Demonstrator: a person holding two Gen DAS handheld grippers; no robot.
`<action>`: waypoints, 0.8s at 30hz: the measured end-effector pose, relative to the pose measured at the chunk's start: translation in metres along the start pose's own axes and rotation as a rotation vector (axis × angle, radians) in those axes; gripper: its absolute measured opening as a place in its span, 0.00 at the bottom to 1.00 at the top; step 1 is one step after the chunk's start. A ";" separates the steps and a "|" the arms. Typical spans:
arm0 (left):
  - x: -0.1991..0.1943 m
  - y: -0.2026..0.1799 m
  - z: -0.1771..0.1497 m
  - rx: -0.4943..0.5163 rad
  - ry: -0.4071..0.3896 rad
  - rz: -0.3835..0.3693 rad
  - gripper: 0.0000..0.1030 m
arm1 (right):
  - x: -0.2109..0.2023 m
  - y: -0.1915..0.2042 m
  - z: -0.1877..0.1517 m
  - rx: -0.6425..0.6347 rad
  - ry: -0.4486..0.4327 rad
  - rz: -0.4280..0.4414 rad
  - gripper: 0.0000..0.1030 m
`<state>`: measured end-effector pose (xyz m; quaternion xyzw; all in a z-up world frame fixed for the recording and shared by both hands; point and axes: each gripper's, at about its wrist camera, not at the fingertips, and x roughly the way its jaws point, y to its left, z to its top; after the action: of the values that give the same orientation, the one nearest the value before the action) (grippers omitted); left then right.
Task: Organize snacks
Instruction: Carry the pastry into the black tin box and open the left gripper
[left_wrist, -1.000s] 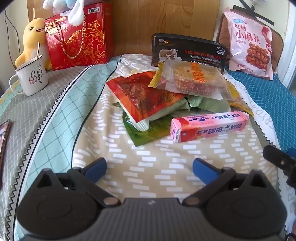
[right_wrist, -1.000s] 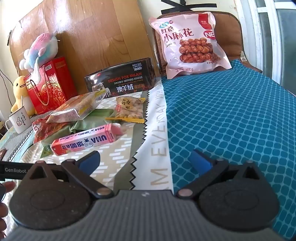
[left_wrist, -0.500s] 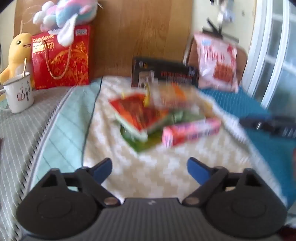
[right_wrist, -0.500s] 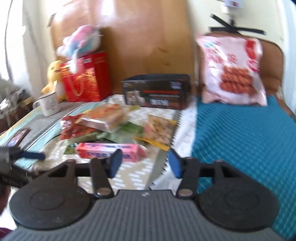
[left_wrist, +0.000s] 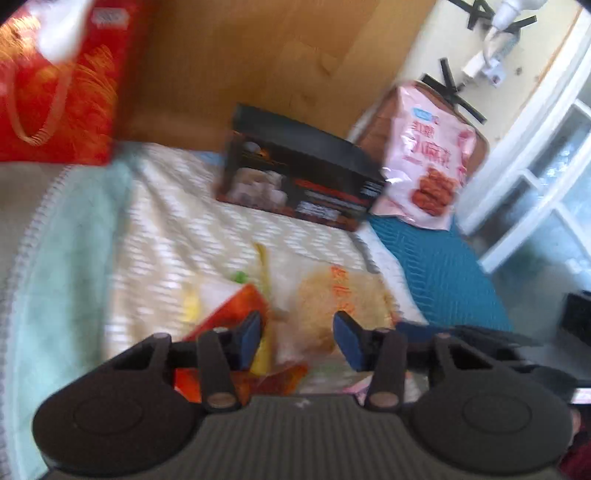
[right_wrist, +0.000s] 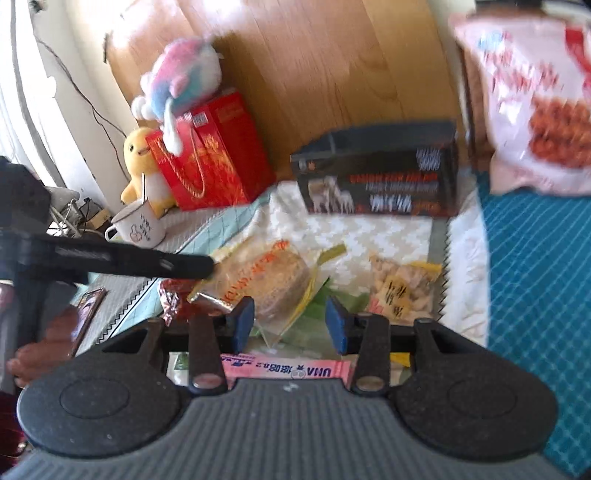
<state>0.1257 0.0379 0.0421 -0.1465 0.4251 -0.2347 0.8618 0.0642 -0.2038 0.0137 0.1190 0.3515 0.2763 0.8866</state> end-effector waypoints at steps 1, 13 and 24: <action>0.008 0.000 -0.002 -0.010 0.021 -0.022 0.39 | 0.005 -0.002 -0.002 0.013 0.016 0.026 0.43; 0.016 -0.044 0.081 0.105 -0.129 -0.040 0.34 | -0.001 -0.017 0.098 -0.064 -0.157 -0.022 0.30; 0.074 -0.002 0.148 0.077 -0.326 0.149 0.58 | 0.045 -0.080 0.146 0.034 -0.270 -0.177 0.48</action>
<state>0.2830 0.0054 0.0822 -0.1176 0.2803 -0.1596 0.9392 0.2243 -0.2458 0.0617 0.1386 0.2428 0.1726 0.9445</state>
